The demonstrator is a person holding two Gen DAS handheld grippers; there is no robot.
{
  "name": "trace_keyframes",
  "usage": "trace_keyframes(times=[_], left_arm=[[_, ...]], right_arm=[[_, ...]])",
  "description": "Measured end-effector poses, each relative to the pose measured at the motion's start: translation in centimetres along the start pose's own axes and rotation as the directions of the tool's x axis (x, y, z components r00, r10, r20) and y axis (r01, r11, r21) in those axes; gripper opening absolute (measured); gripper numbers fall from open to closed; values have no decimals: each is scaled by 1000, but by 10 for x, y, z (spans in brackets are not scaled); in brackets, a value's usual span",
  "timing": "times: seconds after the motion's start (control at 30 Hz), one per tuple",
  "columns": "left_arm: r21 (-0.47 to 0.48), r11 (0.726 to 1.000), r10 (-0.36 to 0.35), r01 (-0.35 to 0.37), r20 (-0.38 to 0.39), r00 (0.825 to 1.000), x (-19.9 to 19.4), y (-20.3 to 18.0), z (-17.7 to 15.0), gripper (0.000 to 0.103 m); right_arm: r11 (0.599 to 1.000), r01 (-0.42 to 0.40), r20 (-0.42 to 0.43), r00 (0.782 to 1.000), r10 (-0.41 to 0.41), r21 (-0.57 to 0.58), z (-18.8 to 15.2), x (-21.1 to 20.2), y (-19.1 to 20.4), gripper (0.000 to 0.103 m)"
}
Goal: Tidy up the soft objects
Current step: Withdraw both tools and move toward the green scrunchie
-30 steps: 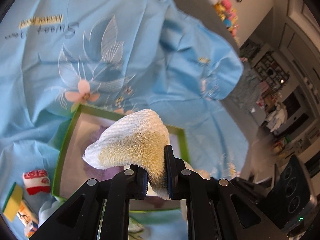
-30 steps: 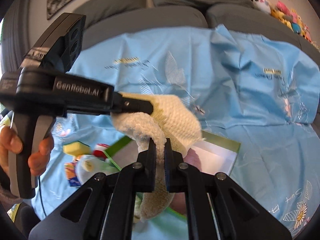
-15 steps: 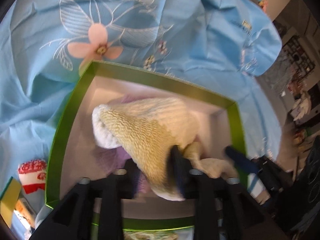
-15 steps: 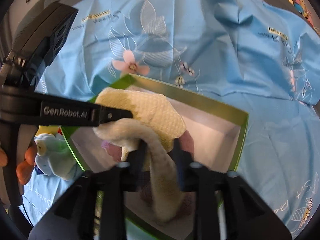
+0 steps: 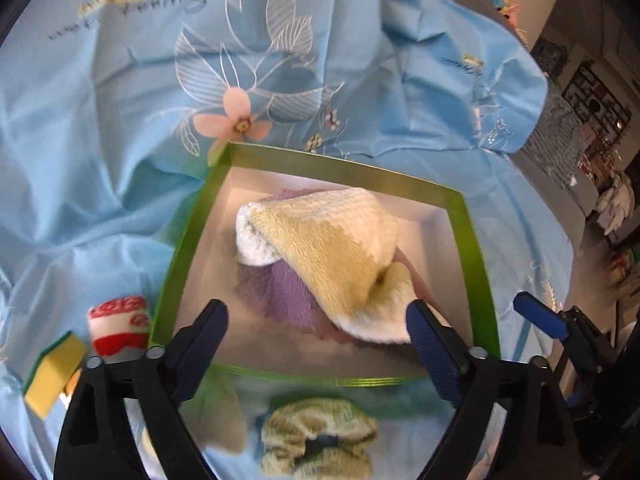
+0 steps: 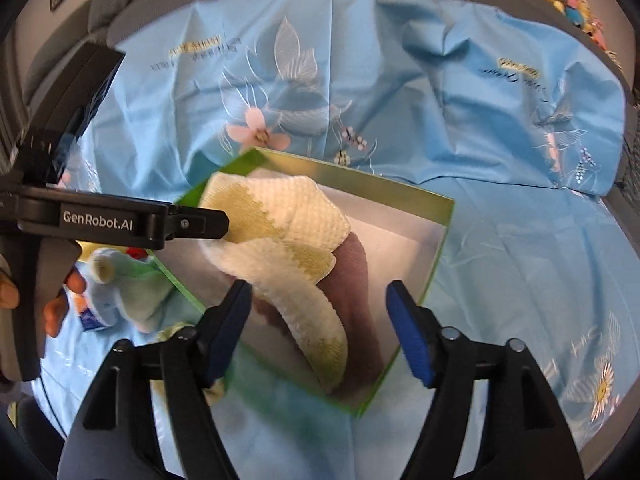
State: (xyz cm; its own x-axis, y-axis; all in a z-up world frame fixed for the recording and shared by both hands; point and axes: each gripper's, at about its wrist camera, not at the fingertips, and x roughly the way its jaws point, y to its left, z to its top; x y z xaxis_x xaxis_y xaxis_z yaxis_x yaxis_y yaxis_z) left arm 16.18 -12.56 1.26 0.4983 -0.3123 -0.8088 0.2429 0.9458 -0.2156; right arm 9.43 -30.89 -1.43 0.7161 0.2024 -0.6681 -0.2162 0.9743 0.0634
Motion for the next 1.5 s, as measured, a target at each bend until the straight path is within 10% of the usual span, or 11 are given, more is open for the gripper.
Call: trace_keyframes(times=[0.8,1.5], left_arm=[[64,976,189,-208,228,955,-121,-21,-122,94],[55,971,215,-231,207,954,-107,-6,-139,94]], right_arm=[[999,-41,67,997,40,13,-63,-95,71,77],[999,-54,-10,998,54,7,-75,-72,89,78]])
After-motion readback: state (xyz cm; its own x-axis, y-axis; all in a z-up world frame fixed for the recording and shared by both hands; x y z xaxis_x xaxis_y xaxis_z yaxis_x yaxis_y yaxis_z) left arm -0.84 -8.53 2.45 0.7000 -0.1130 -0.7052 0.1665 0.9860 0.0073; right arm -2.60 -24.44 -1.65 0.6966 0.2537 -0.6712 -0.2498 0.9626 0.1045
